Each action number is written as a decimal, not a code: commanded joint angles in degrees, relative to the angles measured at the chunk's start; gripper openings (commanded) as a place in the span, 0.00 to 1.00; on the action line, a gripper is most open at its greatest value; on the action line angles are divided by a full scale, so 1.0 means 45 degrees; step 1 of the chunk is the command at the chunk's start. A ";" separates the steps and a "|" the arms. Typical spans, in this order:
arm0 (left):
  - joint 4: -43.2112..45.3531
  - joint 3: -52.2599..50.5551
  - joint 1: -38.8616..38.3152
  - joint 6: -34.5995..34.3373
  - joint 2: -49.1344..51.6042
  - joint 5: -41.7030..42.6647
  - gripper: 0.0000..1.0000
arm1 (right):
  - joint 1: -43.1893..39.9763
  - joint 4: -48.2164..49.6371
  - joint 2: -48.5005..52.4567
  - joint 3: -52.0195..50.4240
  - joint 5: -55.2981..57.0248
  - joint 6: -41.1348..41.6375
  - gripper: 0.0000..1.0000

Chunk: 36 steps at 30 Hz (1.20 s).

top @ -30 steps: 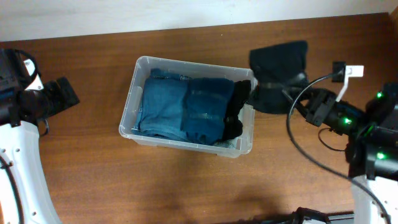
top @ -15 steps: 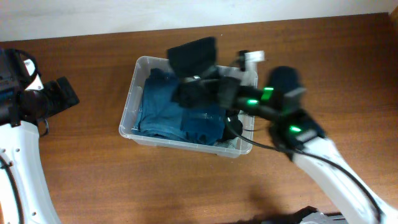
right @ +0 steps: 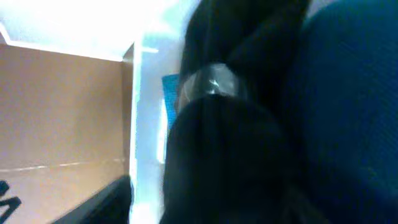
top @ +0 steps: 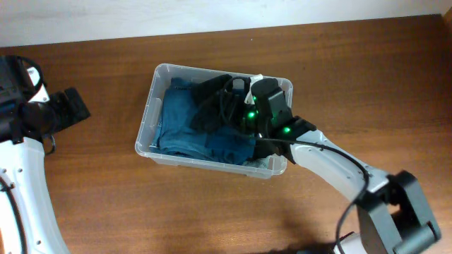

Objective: Pack container

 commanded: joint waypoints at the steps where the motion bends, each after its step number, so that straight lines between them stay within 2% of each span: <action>1: -0.0005 -0.0039 0.0044 0.0010 0.0019 0.0039 1.00 | -0.0772 -0.0918 -0.1239 0.0311 0.0398 -0.1146 0.76; 5: -0.0005 -0.0039 0.0044 0.0010 0.0019 0.0039 1.00 | -0.1656 -0.2749 -0.2812 0.0738 0.0384 -0.2356 0.76; 8: -0.0005 -0.0039 0.0044 0.0010 0.0019 0.0039 1.00 | -0.1870 -0.3696 -0.4046 0.1010 -0.0015 -0.3959 0.77; 9: -0.0010 -0.0039 0.0044 0.0015 0.0019 0.0039 1.00 | -0.1851 -0.3808 -0.4483 0.1015 -0.0257 -0.4561 0.83; 10: -0.0005 -0.0039 0.0044 0.0010 0.0019 0.0039 1.00 | -0.1846 -0.3891 -0.4770 0.1015 -0.0437 -0.4954 0.98; 12: -0.0005 -0.0039 0.0044 0.0015 0.0019 0.0039 1.00 | -0.1851 -0.4085 -0.5455 0.1015 -0.0913 -0.5581 0.98; 22: -0.0005 -0.0039 0.0044 0.0015 0.0019 0.0039 1.00 | -0.2113 -0.4896 -0.7305 0.1015 -0.0223 -0.5906 0.98; 28: -0.0005 -0.0039 0.0044 0.0010 0.0019 0.0039 1.00 | -0.3415 -0.5547 -0.7679 0.1015 -0.0063 -0.6183 0.98; 36: -0.0005 -0.0039 0.0044 0.0010 0.0019 0.0039 1.00 | -0.4216 -0.8111 -0.9874 0.1015 0.1700 -0.9243 0.98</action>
